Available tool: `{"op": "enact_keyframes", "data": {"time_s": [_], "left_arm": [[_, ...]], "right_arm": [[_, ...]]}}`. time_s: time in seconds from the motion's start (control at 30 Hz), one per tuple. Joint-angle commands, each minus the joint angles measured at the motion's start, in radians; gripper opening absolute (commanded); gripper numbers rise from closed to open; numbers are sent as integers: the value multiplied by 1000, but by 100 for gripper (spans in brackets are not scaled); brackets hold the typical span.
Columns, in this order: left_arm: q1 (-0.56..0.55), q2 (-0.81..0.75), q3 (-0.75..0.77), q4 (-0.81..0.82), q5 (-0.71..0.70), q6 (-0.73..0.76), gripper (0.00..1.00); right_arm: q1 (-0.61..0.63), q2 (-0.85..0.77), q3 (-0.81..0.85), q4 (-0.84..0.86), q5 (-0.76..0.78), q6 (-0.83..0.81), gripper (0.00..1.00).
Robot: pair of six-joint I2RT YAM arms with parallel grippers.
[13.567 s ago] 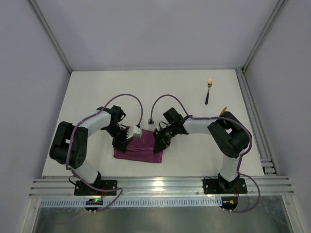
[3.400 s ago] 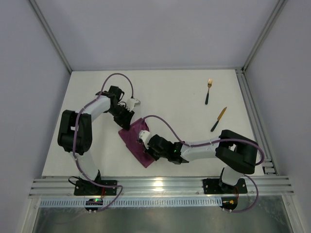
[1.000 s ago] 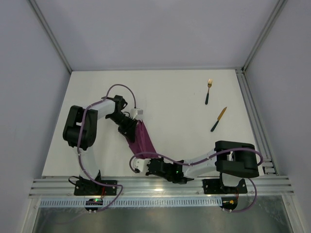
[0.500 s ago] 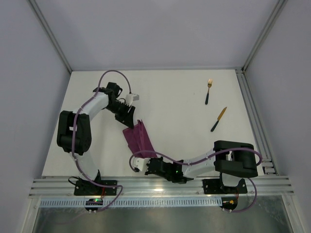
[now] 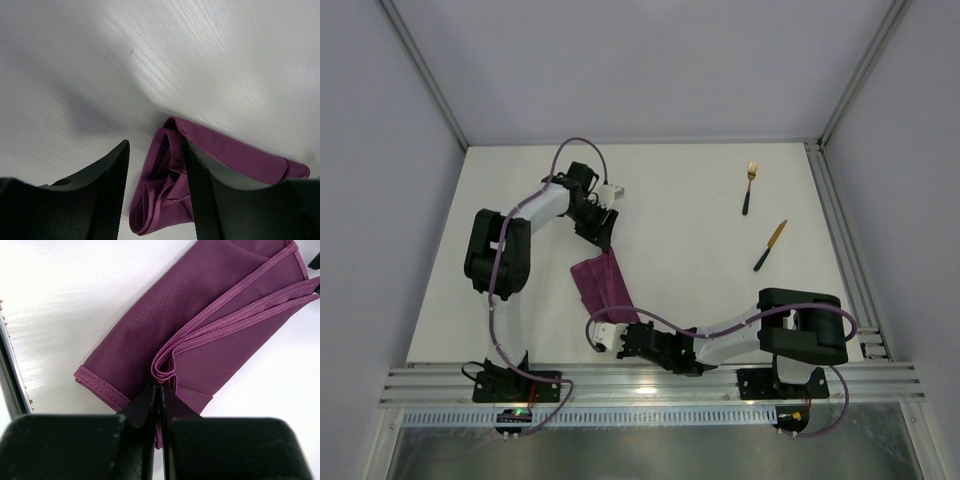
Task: Fold the napkin into a case and place the utensils inside
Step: Fold the 2/3-rectangle-folded napkin at the center of the board.
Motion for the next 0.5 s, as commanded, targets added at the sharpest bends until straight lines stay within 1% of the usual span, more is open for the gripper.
{"op": "enact_keyframes", "data": {"time_s": [0.0, 0.27, 0.47], "left_arm": [[-8, 13, 30, 18, -25, -27, 50], [-17, -30, -26, 29, 88, -30, 48], [-20, -48, -16, 15, 107, -34, 48]], "right_arm": [[-3, 42, -8, -71, -70, 37, 6], [-11, 42, -7, -86, -62, 49, 5], [-20, 50, 4, -100, -62, 52, 5]]}}
